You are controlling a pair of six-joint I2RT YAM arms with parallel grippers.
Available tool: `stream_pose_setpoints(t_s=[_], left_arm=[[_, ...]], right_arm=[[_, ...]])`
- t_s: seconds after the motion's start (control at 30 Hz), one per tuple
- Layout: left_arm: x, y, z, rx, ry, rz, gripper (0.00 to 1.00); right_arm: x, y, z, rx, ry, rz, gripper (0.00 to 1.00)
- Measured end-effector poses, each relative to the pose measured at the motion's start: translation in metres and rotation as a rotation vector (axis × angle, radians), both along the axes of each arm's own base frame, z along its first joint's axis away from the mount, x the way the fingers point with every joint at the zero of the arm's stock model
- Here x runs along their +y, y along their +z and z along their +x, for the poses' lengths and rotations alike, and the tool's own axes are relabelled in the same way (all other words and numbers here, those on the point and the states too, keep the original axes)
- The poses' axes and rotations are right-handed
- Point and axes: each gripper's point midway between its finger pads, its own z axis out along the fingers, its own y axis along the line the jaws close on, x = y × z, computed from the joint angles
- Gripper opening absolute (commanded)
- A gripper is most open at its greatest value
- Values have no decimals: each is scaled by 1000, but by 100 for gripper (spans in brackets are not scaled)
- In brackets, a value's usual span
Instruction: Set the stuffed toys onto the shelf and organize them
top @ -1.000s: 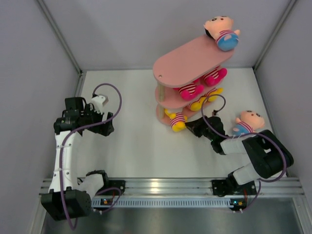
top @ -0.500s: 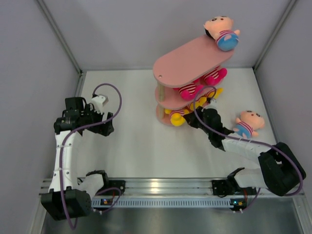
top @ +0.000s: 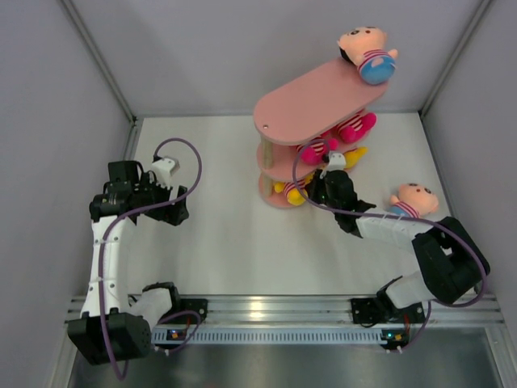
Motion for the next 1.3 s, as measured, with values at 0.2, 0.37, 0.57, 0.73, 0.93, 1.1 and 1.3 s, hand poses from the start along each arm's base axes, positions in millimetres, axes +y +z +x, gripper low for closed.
stream_pose_setpoints(t_s=[0.2, 0.37, 0.57, 0.73, 0.93, 1.1, 1.3], left_arm=[[0, 0, 0, -1, -2, 2, 93], [0, 0, 0, -2, -5, 4, 93], [0, 0, 0, -2, -5, 5, 93], [1, 0, 0, -3, -4, 6, 92], [5, -4, -1, 9, 11, 26, 92], [8, -7, -2, 18, 21, 48, 92], [6, -9, -2, 22, 8, 82, 92]], right_arm=[[-2, -11, 1, 15, 0, -31, 7], [-3, -10, 0, 17, -5, -30, 33], [-13, 11, -11, -5, -29, -6, 63], [-41, 47, -29, -32, -124, 14, 82], [-119, 31, -57, 126, -401, -55, 96], [-230, 20, -84, 188, -782, -53, 95], [-304, 11, -119, 186, -1086, 15, 92]])
